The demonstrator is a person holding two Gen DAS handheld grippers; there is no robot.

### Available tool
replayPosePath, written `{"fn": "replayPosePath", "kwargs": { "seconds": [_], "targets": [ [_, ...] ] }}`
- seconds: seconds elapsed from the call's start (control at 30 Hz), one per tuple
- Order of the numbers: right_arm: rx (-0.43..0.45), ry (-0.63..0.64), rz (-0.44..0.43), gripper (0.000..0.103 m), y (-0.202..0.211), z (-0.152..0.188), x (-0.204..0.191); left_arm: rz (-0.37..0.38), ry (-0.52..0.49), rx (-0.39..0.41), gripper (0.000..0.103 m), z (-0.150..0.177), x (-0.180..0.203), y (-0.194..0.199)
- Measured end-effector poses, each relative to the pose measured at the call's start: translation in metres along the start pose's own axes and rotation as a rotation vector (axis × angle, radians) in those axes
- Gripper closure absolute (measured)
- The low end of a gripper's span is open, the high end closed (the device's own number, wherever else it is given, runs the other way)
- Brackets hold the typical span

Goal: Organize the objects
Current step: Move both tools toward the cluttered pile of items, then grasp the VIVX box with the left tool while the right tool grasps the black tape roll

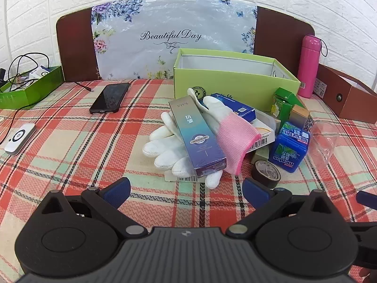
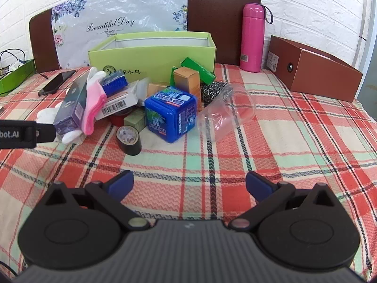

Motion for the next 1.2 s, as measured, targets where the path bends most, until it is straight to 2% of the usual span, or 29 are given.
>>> {"fn": "replayPosePath", "kwargs": {
  "seconds": [0.53,0.73,0.9,0.97,1.03,1.13,1.2],
  "targets": [
    [-0.030,0.002,-0.015,0.000,-0.011,-0.001,-0.005,0.009,0.011,-0.013,0.000,-0.002,-0.005,-0.010],
    [-0.015,0.002,-0.060,0.000,-0.013,-0.003,-0.012,0.024,0.009,0.005,0.000,-0.014,-0.012,-0.012],
    [0.042,0.033,-0.156,0.000,-0.011,-0.008,-0.028,0.019,0.040,0.016,0.000,-0.034,-0.026,-0.024],
    [0.064,0.069,-0.176,0.007,-0.012,-0.012,-0.036,0.040,0.063,0.019,0.000,-0.040,-0.029,-0.031],
    [0.060,0.104,-0.207,0.024,-0.017,-0.015,-0.044,0.056,0.065,0.022,0.004,-0.046,-0.030,-0.038],
    [0.048,0.128,-0.271,0.035,-0.027,-0.019,-0.055,0.090,0.065,0.001,0.008,-0.053,-0.028,-0.054],
    [0.058,0.150,-0.283,0.039,-0.034,-0.022,-0.060,0.101,0.073,-0.021,0.011,-0.055,-0.028,-0.066]
  ]
}}
Point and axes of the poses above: each gripper's, at about its wrist camera, not at the fingertips, and y roughly against the way its jaws point, x to its right, z to its underside, the point moved 6 cm from there along -y, roughly the way its jaws point, and after that the axes turned 12 degrees about z, right-handed, at the moved point
